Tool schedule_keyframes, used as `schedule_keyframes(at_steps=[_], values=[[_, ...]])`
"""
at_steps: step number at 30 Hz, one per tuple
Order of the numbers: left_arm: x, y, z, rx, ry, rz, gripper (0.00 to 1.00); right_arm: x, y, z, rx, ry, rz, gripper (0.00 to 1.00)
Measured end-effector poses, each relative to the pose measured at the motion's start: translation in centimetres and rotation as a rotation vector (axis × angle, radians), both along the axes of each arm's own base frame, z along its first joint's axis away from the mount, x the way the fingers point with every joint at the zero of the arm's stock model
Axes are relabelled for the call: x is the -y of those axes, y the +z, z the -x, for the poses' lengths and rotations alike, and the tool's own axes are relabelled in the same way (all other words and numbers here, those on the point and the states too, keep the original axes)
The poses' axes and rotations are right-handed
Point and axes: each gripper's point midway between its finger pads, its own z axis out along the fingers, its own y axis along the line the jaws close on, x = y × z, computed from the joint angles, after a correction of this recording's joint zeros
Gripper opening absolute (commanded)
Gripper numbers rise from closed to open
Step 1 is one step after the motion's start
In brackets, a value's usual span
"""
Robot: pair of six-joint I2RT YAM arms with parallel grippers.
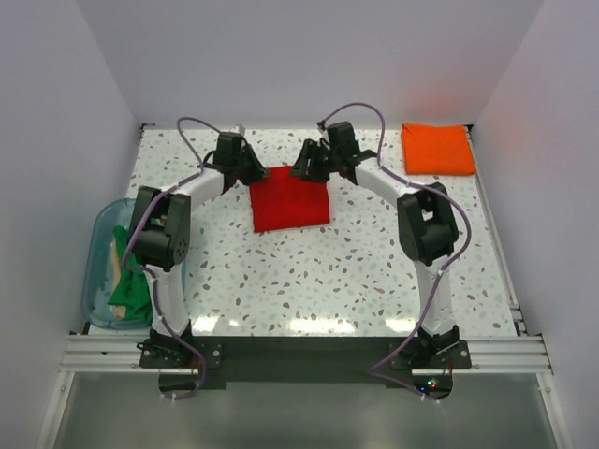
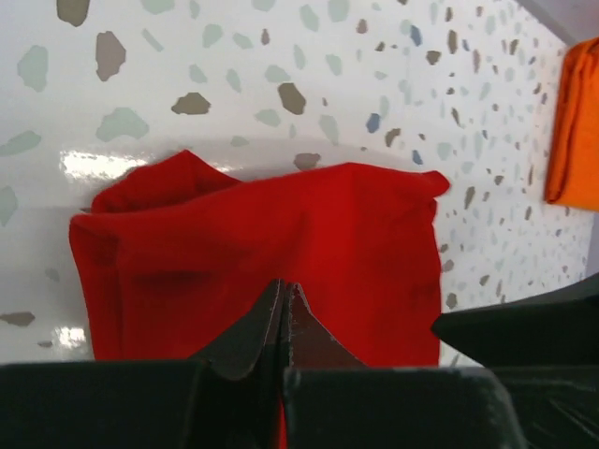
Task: Fold and stack the t-shirts
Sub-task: Fold the tshirt, then neatly place the folded tshirt to the corner
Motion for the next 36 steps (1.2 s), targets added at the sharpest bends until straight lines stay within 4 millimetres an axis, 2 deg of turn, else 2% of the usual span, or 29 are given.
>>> schedule_keyframes(at_steps=[3,7,8,11,15,20,23,26,29,32,34,36], values=[[-0.4,-3.2,-1.2,-0.046,0.003,-0.029,0.0,-1.0,-2.8,-0.1,-0.042,0.03,0.002,0.53],[-1.6,-5.9,-2.7,-0.084,0.027,-0.044,0.0,0.4,-8.0,-1.1,-0.132,0.005,0.021,0.52],[-2.1,-6.5,-2.9,-0.094,0.037,-0.045,0.0,0.7,-8.7,-1.1,-0.162,0.005,-0.005,0.52],[-3.5,-7.5,-3.6,-0.114,0.057,-0.028,0.0,1.9,-8.3,-2.3,-0.152,-0.014,-0.039,0.52],[-4.0,-7.2,-4.0,-0.106,0.066,-0.02,0.02,2.9,-8.4,-2.8,-0.155,-0.027,-0.064,0.52],[-4.0,-6.9,-4.1,-0.105,0.061,-0.017,0.12,3.2,-8.0,-2.6,-0.148,-0.029,-0.078,0.53],[-4.0,-6.2,-4.5,-0.089,0.048,-0.022,0.27,4.1,-7.2,-2.3,-0.147,-0.042,-0.077,0.57],[-4.0,-5.0,-4.5,-0.069,0.041,-0.023,0.33,5.9,-5.8,-2.7,-0.126,-0.074,-0.066,0.59],[-4.0,-2.4,-4.3,-0.033,0.037,-0.021,0.33,8.1,-4.2,-3.5,-0.074,-0.104,-0.029,0.61],[-3.2,1.1,-3.5,0.035,0.026,-0.027,0.28,9.8,-3.8,-4.1,-0.047,-0.123,0.018,0.61],[-1.9,2.9,-2.3,0.069,0.004,-0.03,0.26,10.3,-4.2,-4.1,-0.042,-0.121,0.051,0.61],[0.3,3.6,-0.7,0.088,-0.036,-0.028,0.22,10.4,-4.7,-3.6,-0.053,-0.107,0.077,0.61]])
